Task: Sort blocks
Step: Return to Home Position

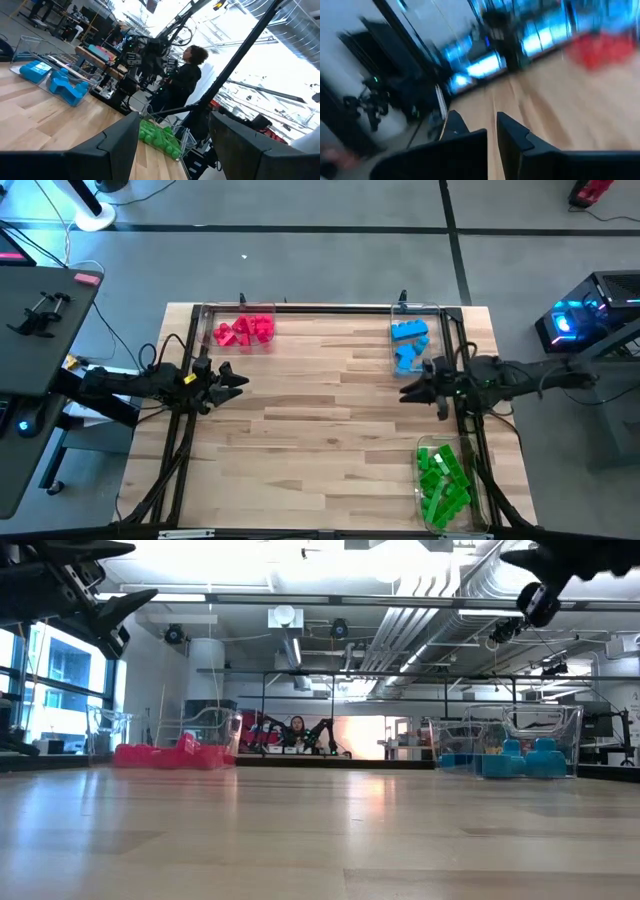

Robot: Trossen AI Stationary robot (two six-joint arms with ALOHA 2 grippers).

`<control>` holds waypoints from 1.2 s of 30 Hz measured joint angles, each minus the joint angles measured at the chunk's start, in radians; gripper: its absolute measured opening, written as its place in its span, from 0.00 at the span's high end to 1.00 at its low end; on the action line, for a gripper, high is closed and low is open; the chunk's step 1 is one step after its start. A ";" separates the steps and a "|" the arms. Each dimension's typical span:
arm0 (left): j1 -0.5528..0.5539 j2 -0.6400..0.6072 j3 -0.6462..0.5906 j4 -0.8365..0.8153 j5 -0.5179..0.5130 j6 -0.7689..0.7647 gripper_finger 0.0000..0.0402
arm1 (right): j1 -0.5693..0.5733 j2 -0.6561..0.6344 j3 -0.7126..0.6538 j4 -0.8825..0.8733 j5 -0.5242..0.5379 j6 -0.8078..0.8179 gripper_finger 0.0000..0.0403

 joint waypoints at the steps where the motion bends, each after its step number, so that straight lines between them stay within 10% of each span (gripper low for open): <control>1: 0.000 0.000 0.000 0.000 0.000 0.000 0.43 | -0.008 -0.031 -0.047 0.078 0.003 -0.039 0.99; 14: 0.000 0.000 0.000 0.000 0.000 0.000 0.43 | -0.204 -0.192 -0.280 0.281 -0.273 -0.166 1.00; 30: 0.000 0.000 0.000 0.000 -0.001 0.000 0.43 | -0.259 -0.307 -0.426 0.304 -0.298 -0.203 1.00; 36: 0.000 0.000 0.000 0.000 -0.001 0.000 0.43 | -0.260 -0.278 -0.424 0.163 -0.213 0.082 1.00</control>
